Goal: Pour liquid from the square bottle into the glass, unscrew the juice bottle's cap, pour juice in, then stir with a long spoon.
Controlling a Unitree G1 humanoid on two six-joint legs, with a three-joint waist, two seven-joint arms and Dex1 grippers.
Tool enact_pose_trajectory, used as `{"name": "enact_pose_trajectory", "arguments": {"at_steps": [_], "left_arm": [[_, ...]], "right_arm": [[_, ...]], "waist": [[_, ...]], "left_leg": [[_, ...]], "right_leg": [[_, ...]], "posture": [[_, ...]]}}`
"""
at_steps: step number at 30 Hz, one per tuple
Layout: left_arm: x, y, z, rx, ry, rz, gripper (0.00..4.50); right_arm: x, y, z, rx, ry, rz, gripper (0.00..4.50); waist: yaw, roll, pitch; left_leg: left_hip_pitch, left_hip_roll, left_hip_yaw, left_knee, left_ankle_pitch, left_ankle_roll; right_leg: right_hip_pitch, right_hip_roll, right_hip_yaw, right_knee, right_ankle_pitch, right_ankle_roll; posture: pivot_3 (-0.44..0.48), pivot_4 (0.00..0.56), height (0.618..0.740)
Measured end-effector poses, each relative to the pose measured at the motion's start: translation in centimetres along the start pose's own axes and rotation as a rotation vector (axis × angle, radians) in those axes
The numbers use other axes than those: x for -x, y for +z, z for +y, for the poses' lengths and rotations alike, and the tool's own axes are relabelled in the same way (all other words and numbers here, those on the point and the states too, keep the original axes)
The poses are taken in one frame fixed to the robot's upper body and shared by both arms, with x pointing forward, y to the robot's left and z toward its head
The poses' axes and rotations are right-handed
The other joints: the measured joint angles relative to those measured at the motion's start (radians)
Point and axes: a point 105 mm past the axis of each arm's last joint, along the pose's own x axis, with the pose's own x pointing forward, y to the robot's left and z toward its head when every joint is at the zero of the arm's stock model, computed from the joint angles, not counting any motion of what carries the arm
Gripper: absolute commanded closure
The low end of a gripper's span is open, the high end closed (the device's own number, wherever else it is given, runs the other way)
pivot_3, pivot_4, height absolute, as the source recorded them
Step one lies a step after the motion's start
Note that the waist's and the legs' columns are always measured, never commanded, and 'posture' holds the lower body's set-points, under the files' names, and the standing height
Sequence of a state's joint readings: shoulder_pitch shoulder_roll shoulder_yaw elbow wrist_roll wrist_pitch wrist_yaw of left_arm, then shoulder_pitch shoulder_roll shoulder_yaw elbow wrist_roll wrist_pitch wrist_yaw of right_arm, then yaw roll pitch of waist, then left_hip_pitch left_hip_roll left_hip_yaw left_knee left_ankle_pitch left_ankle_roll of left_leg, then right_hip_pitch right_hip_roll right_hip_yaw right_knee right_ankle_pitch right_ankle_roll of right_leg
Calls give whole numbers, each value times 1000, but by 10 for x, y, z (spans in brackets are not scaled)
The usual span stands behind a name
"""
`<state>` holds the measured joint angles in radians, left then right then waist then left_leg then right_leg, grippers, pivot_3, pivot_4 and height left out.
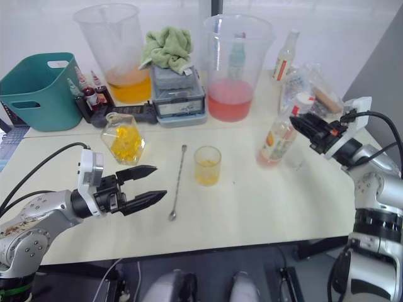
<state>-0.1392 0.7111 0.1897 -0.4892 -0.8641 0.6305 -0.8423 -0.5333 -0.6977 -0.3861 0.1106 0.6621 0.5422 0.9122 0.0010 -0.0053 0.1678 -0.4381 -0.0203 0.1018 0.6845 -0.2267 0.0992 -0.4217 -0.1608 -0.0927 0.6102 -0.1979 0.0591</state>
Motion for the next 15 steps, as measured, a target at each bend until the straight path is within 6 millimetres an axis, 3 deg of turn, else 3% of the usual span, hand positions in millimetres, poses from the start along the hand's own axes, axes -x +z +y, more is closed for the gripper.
{"name": "enact_pose_trajectory", "arguments": {"at_steps": [4,9,15], "left_arm": [[-4,7,3,-18,-48,0,0],[-6,7,6,-20,-76,26,0],[-8,8,8,-22,-113,54,0]], "right_arm": [[3,3,41,-27,142,39,3403],[3,3,67,-44,216,62,3403],[0,-2,123,-47,423,128,3403]], "waist": [[12,0,0],[14,0,0],[12,0,0]], "left_leg": [[0,0,0,0,0,-1],[0,0,0,0,0,-1],[0,0,0,0,0,1]], "right_leg": [[0,0,0,-1,0,0],[0,0,0,-1,0,0],[0,0,0,0,0,0]], "posture": [[0,150,740],[0,150,740],[0,150,740]]}}
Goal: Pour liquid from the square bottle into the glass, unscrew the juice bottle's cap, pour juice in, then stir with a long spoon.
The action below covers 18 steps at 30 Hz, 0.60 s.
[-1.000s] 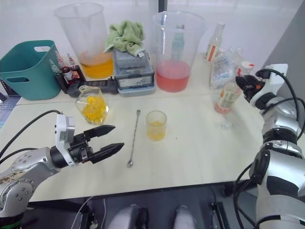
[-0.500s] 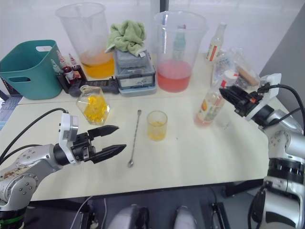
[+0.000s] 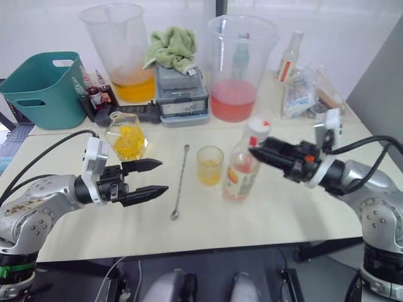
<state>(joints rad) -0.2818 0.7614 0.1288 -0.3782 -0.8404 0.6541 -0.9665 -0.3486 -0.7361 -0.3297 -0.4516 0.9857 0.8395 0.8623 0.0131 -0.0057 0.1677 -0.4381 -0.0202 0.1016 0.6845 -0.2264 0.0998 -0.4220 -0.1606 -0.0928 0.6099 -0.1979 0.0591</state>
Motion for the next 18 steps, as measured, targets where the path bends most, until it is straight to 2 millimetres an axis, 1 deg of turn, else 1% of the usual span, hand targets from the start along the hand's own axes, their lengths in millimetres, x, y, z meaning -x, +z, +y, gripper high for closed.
{"name": "enact_pose_trajectory", "arguments": {"at_steps": [2,5,8,11,16,18], "left_arm": [[-1,-2,-1,-1,-13,12,0],[-1,-2,-2,-4,-24,20,0],[0,-4,-1,-16,-21,45,0],[1,-7,0,-29,-15,71,0],[4,-10,1,-37,-10,100,0],[4,-11,1,-35,-11,102,0]], "right_arm": [[-13,-1,19,8,80,-3,3403],[-24,-8,32,27,130,25,3403],[-35,-15,32,28,111,0,3403],[-41,-21,29,66,73,-7,3403],[-45,-41,28,78,27,3,3403],[-46,-44,28,80,19,-8,3403]], "waist": [[0,0,0],[3,0,0],[5,-1,0],[6,-1,0],[5,-1,0],[3,-1,0]], "left_leg": [[0,0,0,0,0,-1],[0,0,0,0,-1,-2],[0,-1,0,0,-1,-2],[0,-1,0,0,-1,-2],[0,0,0,0,-1,-2],[0,0,0,0,-1,-2]], "right_leg": [[0,0,0,0,0,0],[0,0,0,-1,0,0],[0,0,0,-1,0,0],[0,0,0,0,0,0],[0,1,0,0,0,0],[0,1,0,0,0,0]], "posture": [[0,150,740],[0,150,740],[0,150,740],[0,150,740],[0,150,740],[0,150,740]]}}
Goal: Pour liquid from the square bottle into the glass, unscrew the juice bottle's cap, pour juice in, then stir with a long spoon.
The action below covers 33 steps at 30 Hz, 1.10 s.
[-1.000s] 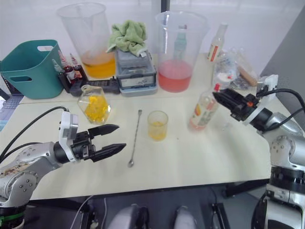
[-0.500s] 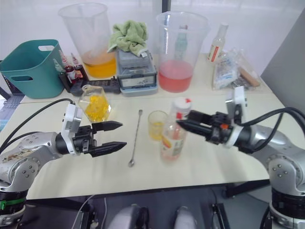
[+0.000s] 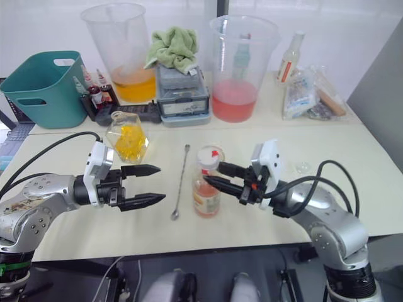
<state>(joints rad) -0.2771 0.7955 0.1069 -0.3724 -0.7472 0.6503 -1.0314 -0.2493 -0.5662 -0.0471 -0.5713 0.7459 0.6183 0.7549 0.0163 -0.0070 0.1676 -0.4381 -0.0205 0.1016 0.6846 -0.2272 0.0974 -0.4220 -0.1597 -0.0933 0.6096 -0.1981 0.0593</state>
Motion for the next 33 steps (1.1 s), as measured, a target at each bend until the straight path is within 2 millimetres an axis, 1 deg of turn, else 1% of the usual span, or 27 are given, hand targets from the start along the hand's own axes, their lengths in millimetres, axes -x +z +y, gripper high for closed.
{"name": "enact_pose_trajectory", "arguments": {"at_steps": [4,6,9,11,13,15,18,24,26,29,33], "left_arm": [[1,-2,1,-7,12,18,0],[1,-3,1,-4,11,20,0],[2,-7,0,10,11,26,0],[3,-9,0,14,14,30,0],[3,-10,0,11,18,36,0],[3,-12,0,10,22,43,0],[3,-13,-1,11,20,47,0],[3,-9,-3,-5,29,46,0],[5,-8,-5,-11,38,44,0],[7,-9,-9,-4,53,39,0],[11,-8,-11,1,78,36,0]], "right_arm": [[2,-3,-1,12,-20,-5,3403],[3,-3,0,18,-21,-9,2387],[5,-6,-1,19,-20,10,1316],[8,-10,-4,5,-20,32,649],[10,-12,-3,31,10,64,44],[13,-12,-6,88,73,110,44],[16,-1,-17,163,173,135,44],[9,17,-26,201,370,127,44],[8,19,-28,204,417,131,44],[-2,15,-30,183,507,123,44],[-10,13,-30,164,589,120,44]], "waist": [[-1,0,0],[-1,0,0],[0,0,0],[0,0,0],[-1,0,0],[-3,0,0],[-4,0,0],[-4,0,0],[-3,0,0],[-5,0,0],[-5,0,0]], "left_leg": [[0,0,0,0,0,-1],[0,0,0,0,-1,-3],[1,0,0,0,-1,-4],[1,0,0,0,-1,-4],[1,0,0,0,-1,-3],[1,0,0,0,0,-1],[1,1,1,0,1,0],[1,1,0,0,2,3],[1,0,-1,0,2,3],[1,1,-1,0,2,3],[1,0,-1,0,1,3]], "right_leg": [[0,0,0,0,0,0],[0,0,0,0,0,0],[0,0,0,0,0,0],[0,0,0,0,0,0],[0,0,0,0,0,0],[0,0,0,-1,0,0],[0,1,0,-1,0,-1],[0,0,0,0,0,-1],[0,-1,0,0,0,-1],[0,0,-1,1,0,-1],[0,-1,-1,0,0,-1]], "posture": [[0,150,740],[0,150,740],[0,150,740],[0,150,740],[0,150,740],[0,150,740],[0,150,740],[0,150,740],[0,150,740],[0,150,740],[0,150,740]]}}
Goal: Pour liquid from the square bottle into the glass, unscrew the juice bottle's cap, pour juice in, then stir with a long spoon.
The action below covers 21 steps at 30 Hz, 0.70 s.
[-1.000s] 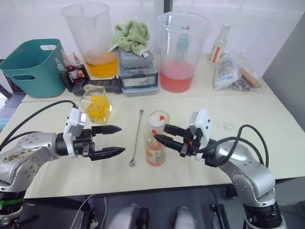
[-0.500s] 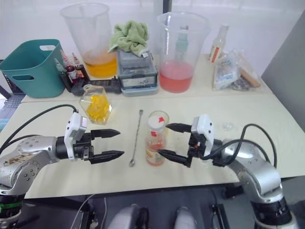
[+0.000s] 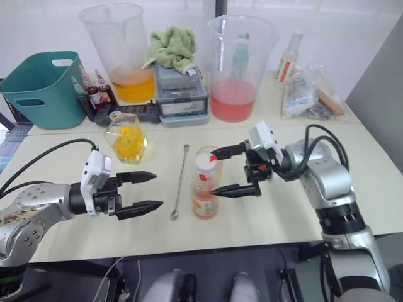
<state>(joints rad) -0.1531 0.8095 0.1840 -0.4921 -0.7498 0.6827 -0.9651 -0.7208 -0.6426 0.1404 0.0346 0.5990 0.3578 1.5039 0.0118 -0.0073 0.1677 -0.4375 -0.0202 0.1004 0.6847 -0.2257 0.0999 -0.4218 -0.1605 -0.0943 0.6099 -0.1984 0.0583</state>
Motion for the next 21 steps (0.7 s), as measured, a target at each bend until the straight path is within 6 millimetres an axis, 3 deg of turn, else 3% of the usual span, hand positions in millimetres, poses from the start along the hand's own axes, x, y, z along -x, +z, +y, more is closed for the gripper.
{"name": "enact_pose_trajectory", "arguments": {"at_steps": [7,8,15,17,21], "left_arm": [[6,-2,-11,10,18,1,0],[6,-1,-12,7,20,-1,0],[11,-6,-12,29,37,3,0],[11,-5,-13,22,34,-4,0],[10,-3,-10,7,15,-20,0]], "right_arm": [[-10,0,-9,0,49,-33,44],[-10,-1,-9,1,50,-33,557],[-14,-10,-10,22,57,-7,2874],[-14,-9,-7,28,62,-3,3195],[-9,-7,4,10,51,22,3197]], "waist": [[-1,0,0],[0,0,0],[-2,0,0],[-1,0,0],[4,0,0]], "left_leg": [[0,0,-1,0,-2,-5],[0,0,-1,0,-3,-6],[0,0,-1,0,-3,-7],[0,0,-1,0,-3,-7],[0,-1,-1,0,-3,-8]], "right_leg": [[0,0,0,1,0,0],[0,0,-1,0,0,0],[0,1,-1,1,0,0],[0,1,-1,0,0,0],[0,0,-1,0,0,0]], "posture": [[0,150,740],[0,150,740],[0,150,740],[0,150,740],[0,150,740]]}}
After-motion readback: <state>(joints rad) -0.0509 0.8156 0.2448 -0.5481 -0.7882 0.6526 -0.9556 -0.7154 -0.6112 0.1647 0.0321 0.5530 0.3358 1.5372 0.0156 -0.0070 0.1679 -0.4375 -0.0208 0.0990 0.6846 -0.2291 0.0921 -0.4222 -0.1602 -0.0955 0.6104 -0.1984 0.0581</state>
